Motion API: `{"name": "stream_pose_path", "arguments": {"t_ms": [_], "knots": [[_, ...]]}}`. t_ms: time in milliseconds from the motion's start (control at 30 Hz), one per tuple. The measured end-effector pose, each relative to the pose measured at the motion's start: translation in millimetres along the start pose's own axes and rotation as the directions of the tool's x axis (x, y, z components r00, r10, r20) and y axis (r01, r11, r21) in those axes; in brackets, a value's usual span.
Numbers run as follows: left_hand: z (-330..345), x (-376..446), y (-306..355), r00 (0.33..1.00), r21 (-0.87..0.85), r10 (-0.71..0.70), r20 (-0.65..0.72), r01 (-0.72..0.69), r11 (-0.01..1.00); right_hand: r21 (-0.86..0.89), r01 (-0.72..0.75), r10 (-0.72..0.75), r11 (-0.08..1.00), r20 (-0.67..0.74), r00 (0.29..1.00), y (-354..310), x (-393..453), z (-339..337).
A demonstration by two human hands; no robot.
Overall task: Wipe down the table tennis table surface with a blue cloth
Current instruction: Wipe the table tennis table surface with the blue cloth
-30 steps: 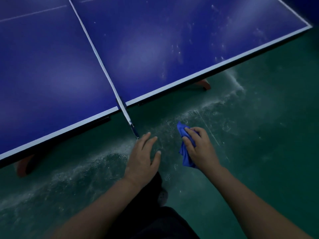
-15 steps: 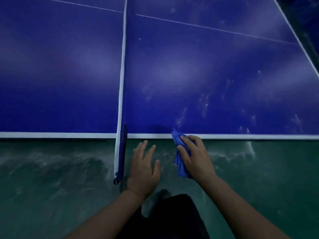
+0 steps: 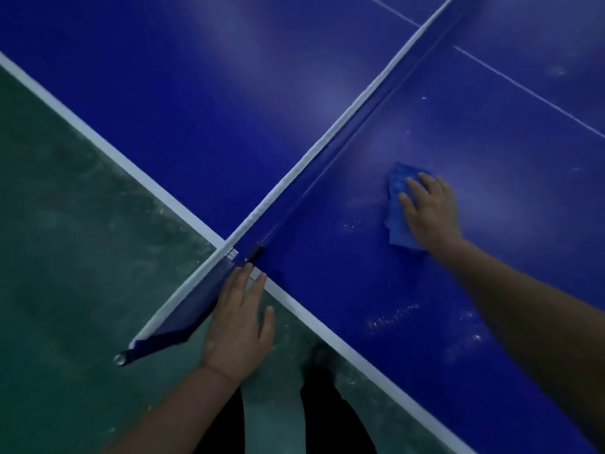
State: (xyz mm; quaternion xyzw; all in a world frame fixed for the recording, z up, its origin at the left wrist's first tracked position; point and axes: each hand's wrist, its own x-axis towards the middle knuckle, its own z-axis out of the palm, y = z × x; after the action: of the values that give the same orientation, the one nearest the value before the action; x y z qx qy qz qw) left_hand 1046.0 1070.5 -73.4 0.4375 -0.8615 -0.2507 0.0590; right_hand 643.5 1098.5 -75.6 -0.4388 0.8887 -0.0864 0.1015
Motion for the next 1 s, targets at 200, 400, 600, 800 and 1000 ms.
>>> {"name": "stream_pose_path", "arguments": {"t_ms": [200,400,600,800,1000], "knots": [[21.6,-20.9,10.3,0.980,0.092,-0.172,-0.102,0.182,0.979,-0.087,-0.106,0.111,0.991,0.058,0.992,-32.6,39.0,26.5],[33.5,-22.4,8.6,0.955,0.073,-0.243,-0.168,0.258,0.963,-0.150,0.505,-0.480,0.850,0.170,0.860,-127.7,-80.4,65.7],[34.2,-20.5,12.2,0.942,0.071,-0.249,-0.223,0.271,0.960,-0.192,0.569,-0.559,0.800,0.107,0.822,-59.6,-15.4,54.7],[32.4,-23.0,11.2,0.939,0.054,-0.302,-0.167,0.314,0.948,-0.094,-0.077,0.080,0.993,0.032,0.996,-80.5,50.2,33.9],[27.7,-22.0,9.6,0.950,0.040,-0.278,-0.144,0.287,0.957,-0.079,0.833,-0.781,0.548,0.309,0.543,-125.8,-88.6,68.8]]}}
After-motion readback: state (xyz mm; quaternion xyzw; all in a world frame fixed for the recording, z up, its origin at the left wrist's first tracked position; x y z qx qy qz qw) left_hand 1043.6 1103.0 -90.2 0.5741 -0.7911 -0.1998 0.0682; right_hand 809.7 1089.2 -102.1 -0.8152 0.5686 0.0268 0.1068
